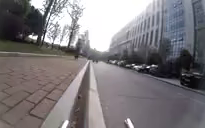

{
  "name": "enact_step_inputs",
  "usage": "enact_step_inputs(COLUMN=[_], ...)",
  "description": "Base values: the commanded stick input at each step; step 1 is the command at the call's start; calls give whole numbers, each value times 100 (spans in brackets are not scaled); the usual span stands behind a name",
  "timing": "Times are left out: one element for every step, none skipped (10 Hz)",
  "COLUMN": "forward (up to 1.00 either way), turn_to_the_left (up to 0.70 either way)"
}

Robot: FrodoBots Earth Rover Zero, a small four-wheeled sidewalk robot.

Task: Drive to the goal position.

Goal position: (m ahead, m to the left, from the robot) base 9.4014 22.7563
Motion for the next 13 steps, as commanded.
enact_step_inputs(forward=[45, 45, 45, 45, 45, 45, 45, 45, 36, 0, 0, 0, 0], turn_to_the_left=[-27, -27, -27, -27, -27, -27, -27, -27, -30, -43, -28, 0, 0])
